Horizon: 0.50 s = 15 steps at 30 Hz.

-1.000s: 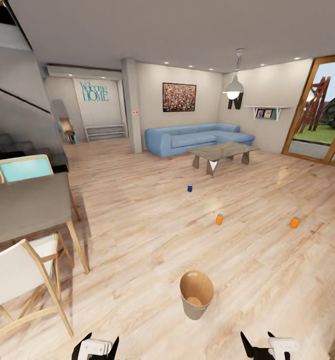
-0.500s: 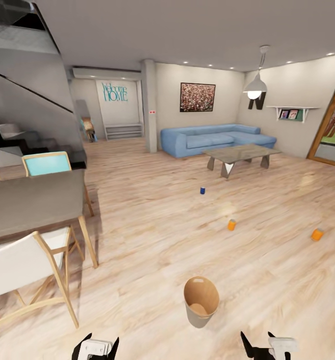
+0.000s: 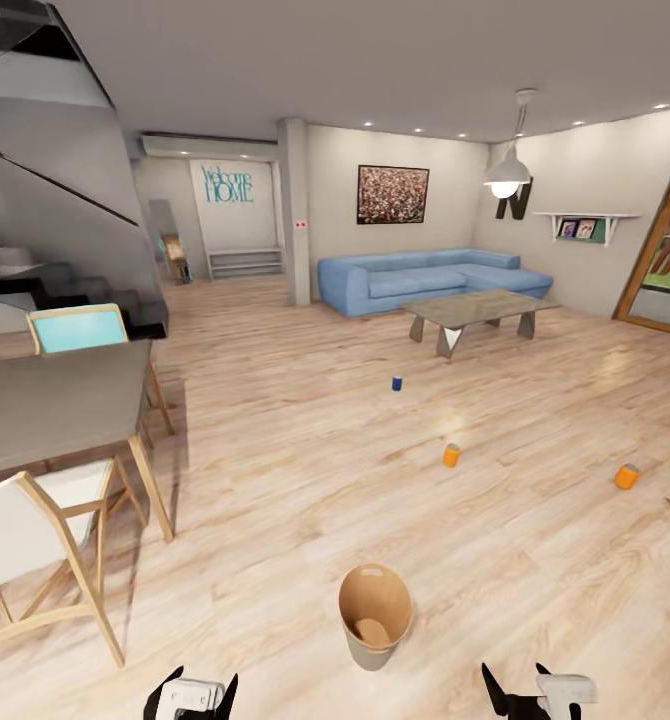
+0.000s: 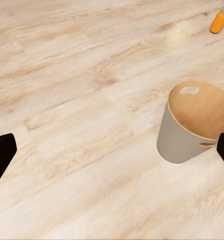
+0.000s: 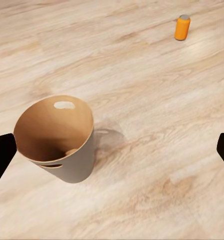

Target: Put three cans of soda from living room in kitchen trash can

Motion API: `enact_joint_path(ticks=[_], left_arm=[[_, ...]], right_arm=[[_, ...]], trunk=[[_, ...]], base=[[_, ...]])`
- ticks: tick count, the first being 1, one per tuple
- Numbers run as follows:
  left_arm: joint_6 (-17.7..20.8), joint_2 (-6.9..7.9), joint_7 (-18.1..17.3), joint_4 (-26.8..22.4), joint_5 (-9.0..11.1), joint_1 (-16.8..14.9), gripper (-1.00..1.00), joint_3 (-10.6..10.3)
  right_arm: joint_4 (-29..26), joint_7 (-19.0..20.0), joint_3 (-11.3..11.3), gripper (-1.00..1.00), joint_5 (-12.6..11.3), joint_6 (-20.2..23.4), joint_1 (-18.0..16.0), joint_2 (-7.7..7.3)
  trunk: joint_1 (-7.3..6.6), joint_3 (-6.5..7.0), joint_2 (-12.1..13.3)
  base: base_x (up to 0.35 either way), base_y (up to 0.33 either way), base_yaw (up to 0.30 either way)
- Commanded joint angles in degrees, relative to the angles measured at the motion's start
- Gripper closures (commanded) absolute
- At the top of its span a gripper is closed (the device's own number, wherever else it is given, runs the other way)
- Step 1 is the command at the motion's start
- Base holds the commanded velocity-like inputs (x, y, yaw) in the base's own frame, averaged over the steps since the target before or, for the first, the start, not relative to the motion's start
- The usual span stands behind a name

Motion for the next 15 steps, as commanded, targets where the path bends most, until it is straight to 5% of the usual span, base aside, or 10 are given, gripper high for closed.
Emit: enact_joint_path(ticks=[1,15], left_arm=[[-0.01,0.0,0.01,-0.01,0.0,0.0,-1.0,0.0],[0.04,0.0,-0.01,-0.14,0.01,0.0,-1.0,0.0]], right_arm=[[0.0,0.0,0.01,-1.0,0.0,0.0,-0.01,-0.01],[0.0,0.0,-0.12,-1.0,0.03,-0.07,0.02,-0.05]], trunk=[[0.0,0.0,0.0],[0.0,0.0,0.0]], base=[[0.097,-0.114,0.0],[0.054,-0.069,0.0]])
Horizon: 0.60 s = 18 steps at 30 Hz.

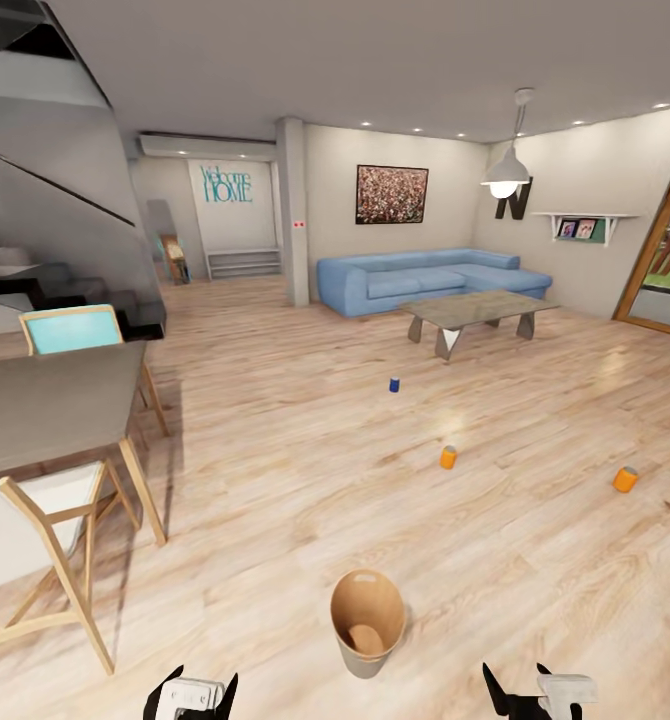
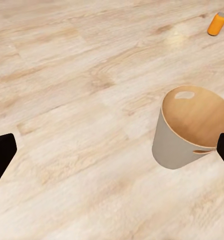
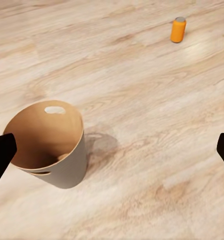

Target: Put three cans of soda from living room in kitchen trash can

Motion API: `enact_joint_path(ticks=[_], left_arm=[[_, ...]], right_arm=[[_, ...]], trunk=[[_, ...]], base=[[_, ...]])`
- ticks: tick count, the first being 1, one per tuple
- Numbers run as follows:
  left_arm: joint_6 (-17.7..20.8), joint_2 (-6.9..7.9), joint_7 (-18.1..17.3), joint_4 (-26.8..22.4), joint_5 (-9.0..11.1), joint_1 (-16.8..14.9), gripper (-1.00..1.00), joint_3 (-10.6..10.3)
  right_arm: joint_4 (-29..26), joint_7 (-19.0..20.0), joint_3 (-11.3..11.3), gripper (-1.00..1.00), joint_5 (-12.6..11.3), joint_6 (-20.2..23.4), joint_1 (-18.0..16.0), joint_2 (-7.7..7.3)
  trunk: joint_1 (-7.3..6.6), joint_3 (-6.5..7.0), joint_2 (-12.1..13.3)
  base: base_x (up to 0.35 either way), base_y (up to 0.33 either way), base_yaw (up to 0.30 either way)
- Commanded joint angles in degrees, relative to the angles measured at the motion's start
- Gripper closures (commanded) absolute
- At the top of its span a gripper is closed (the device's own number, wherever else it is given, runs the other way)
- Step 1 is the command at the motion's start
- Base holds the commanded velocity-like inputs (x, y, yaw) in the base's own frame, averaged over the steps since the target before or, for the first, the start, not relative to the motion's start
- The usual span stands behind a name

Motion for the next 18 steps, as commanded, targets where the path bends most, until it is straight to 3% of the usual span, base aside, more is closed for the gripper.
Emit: enact_joint_path(ticks=[1,18], left_arm=[[0.04,0.0,-0.01,0.0,0.0,0.0,-1.0,0.0],[0.07,0.0,0.01,-0.02,-0.01,0.0,-1.0,0.0]], right_arm=[[0.0,0.0,0.0,-1.0,0.01,0.0,-0.01,0.0],[0.0,0.18,0.62,-1.0,0.24,0.07,0.0,0.14]], trunk=[[0.0,0.0,0.0],[0.0,0.0,0.0]], base=[[0.105,-0.186,0.0],[0.153,-0.23,0.0]])
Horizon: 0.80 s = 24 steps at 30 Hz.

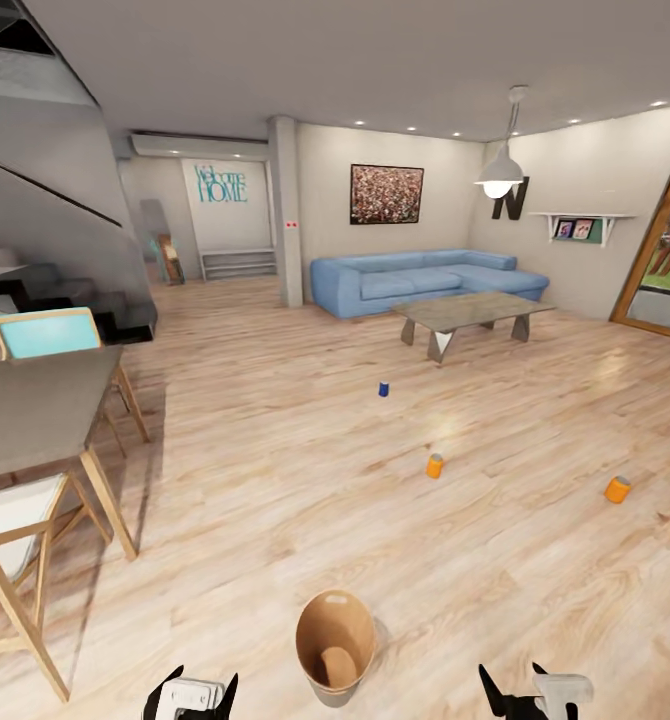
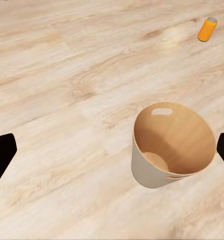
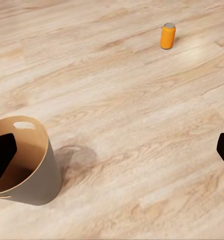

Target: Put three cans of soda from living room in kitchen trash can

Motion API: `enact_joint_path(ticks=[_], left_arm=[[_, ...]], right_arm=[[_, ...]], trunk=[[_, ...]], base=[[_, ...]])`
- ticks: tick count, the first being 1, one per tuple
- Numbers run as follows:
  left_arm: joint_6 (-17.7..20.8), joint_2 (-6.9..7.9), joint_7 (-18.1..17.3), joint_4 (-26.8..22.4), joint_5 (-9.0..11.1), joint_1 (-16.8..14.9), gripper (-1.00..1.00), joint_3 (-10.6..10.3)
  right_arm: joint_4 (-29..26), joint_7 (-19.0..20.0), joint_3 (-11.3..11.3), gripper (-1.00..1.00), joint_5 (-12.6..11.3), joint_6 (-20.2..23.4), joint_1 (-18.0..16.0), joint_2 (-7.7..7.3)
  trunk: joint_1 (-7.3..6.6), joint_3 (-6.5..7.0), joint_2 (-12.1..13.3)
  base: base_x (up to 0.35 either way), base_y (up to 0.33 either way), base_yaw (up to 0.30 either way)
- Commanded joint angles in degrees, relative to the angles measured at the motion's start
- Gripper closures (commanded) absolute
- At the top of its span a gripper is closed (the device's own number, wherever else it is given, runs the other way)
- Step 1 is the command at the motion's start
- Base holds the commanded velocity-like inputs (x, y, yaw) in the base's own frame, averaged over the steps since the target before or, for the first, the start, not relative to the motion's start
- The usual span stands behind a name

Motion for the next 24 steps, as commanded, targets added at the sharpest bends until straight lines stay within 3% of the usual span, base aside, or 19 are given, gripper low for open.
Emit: enact_joint_path(ticks=[1,7,18,24], left_arm=[[-0.01,0.0,0.01,0.02,0.0,0.0,-1.0,0.0],[-0.05,0.0,0.03,0.08,0.06,0.0,-1.0,0.02],[-0.06,0.0,0.04,0.03,0.08,0.0,-1.0,0.02],[-0.03,-0.02,0.04,-0.03,0.08,0.0,-1.0,0.07]], right_arm=[[0.0,-0.02,0.04,-1.0,0.03,0.0,0.01,0.04],[0.06,-0.07,0.14,-1.0,0.11,0.01,-0.01,0.21],[0.14,-0.1,0.19,-1.0,0.15,0.02,-0.02,0.27],[0.17,-0.1,0.29,-1.0,0.25,-0.05,-0.01,0.28]], trunk=[[0.0,0.0,0.0],[0.0,0.0,0.0],[0.0,0.0,0.0],[0.0,0.0,0.0]], base=[[0.108,-0.138,0.0],[0.058,-0.074,0.06],[0.011,-0.014,0.189],[0.001,-0.001,0.038]])
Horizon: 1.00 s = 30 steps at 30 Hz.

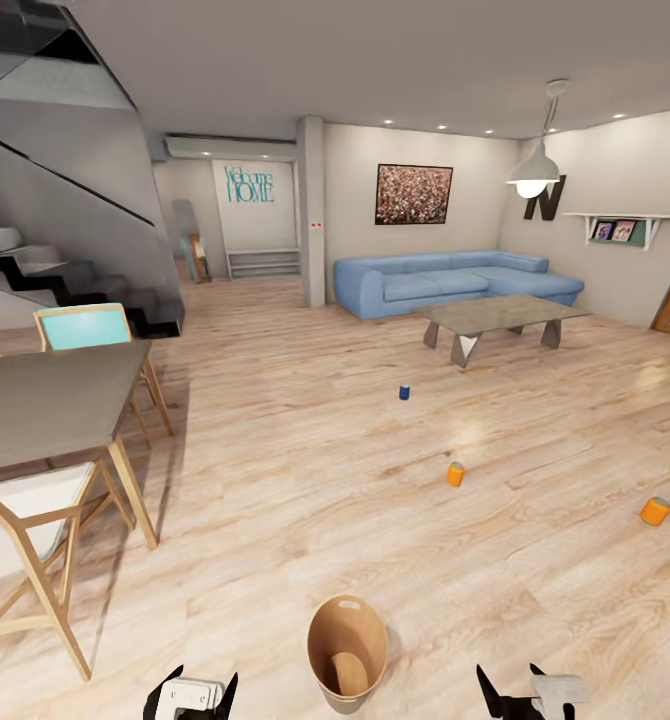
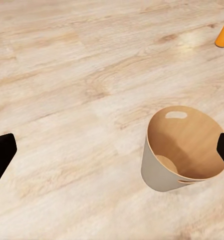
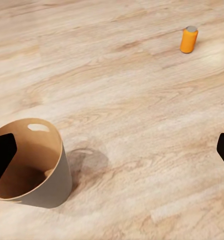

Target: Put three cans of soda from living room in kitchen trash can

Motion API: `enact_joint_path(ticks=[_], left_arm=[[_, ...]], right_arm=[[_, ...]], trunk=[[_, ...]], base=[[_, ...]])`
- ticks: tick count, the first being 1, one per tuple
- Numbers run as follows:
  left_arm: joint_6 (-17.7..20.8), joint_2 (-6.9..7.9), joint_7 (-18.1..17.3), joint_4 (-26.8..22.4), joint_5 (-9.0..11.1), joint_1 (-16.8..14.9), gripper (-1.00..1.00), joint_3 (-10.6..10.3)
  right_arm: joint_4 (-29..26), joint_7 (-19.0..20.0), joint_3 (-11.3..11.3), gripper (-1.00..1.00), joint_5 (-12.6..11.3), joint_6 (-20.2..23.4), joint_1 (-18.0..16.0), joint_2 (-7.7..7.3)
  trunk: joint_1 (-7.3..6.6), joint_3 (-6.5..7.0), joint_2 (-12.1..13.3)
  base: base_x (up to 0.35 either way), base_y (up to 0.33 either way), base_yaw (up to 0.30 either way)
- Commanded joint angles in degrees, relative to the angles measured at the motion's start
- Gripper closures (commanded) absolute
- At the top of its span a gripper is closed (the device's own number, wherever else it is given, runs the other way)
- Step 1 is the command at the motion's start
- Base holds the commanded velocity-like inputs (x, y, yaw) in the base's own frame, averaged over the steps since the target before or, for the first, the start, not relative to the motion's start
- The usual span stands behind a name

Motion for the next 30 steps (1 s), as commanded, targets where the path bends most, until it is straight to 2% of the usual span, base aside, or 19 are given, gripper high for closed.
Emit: enact_joint_path(ticks=[1,4,7,9,23,30], left_arm=[[0.02,-0.01,0.0,-0.01,0.0,0.0,-1.0,0.01],[0.04,-0.02,0.0,-0.03,0.0,0.0,-1.0,0.01],[0.05,-0.02,0.03,-0.04,0.0,0.0,-1.0,0.01],[0.05,-0.01,0.02,-0.04,0.0,0.0,-1.0,0.01],[-0.02,-0.04,0.09,-0.04,0.0,0.0,-1.0,0.02],[0.02,-0.03,0.09,-0.1,0.0,0.0,-1.0,0.02]], right_arm=[[0.0,0.02,0.08,-1.0,0.05,-0.01,-0.01,0.01],[0.0,0.05,0.6,-1.0,0.11,-0.02,-0.02,0.01],[0.01,0.03,3.01,-1.0,0.12,0.0,0.01,-0.33],[0.01,0.02,3.35,-1.0,0.11,-0.01,0.0,-0.43],[0.09,-0.06,4.02,-1.0,0.01,0.06,0.04,-0.24],[0.09,-0.09,4.03,-1.0,0.01,0.06,0.02,-0.17]], trunk=[[0.0,0.0,0.0],[0.0,0.0,0.0],[0.0,0.0,0.0],[0.0,0.0,0.0],[0.0,0.0,0.0],[0.0,0.0,0.0]], base=[[0.0,0.0,0.013],[0.0,0.0,0.008],[0.0,0.0,0.003],[0.0,0.0,0.001],[0.0,0.0,0.009],[0.0,0.0,0.153]])
